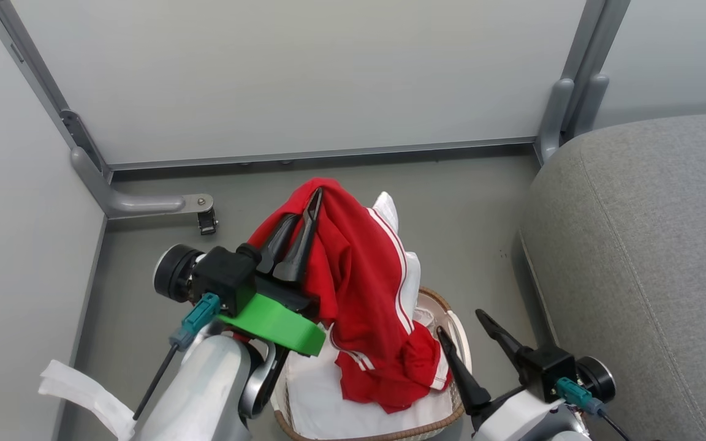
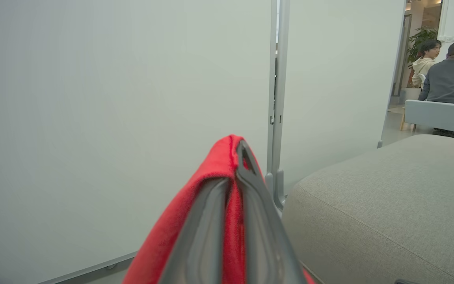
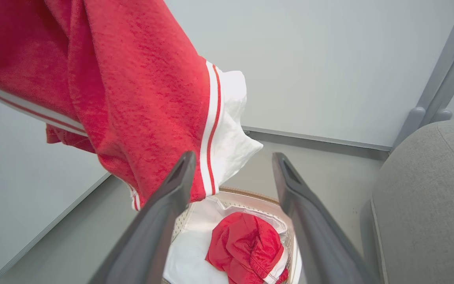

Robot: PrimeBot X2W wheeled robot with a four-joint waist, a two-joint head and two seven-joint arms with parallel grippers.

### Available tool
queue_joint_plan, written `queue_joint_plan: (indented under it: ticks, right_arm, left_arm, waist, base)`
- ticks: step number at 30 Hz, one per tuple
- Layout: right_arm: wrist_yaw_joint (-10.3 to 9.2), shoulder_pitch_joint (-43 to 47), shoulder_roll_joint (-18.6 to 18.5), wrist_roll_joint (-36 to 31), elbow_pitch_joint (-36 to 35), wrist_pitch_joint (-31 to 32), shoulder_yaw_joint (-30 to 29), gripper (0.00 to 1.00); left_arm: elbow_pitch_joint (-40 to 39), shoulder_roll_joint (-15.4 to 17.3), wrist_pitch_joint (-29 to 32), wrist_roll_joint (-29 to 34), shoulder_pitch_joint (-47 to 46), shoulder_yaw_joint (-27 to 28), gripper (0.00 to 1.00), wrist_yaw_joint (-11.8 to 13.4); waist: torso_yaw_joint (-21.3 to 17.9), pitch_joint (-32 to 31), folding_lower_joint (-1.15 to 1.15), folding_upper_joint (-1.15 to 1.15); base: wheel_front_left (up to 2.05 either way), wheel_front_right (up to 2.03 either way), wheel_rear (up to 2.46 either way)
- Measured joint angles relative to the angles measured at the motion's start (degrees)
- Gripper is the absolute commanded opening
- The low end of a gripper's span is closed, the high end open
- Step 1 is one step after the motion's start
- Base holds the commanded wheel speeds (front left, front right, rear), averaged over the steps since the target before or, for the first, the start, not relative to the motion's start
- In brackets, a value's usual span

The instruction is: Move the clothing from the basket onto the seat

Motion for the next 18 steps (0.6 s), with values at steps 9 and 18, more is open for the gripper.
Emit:
queue_joint_plan:
  ticks: [9,18]
  right_arm:
    - [0.0,-8.3,0.1,0.4,-4.0,0.0,11.1,1.0]
    - [0.0,-19.3,0.0,-3.8,-3.6,0.0,11.2,1.0]
  left_arm:
    - [-1.8,-0.9,0.0,-1.8,-0.9,-2.8,0.0,-0.2]
    - [-4.5,-1.4,0.0,-3.9,-2.9,-7.0,0.0,-0.2]
  waist:
    - [0.9,1.1,0.0,0.0]
    - [3.2,2.7,0.0,0.0]
  base:
    - [0.0,0.0,0.0]
    - [0.0,0.0,0.0]
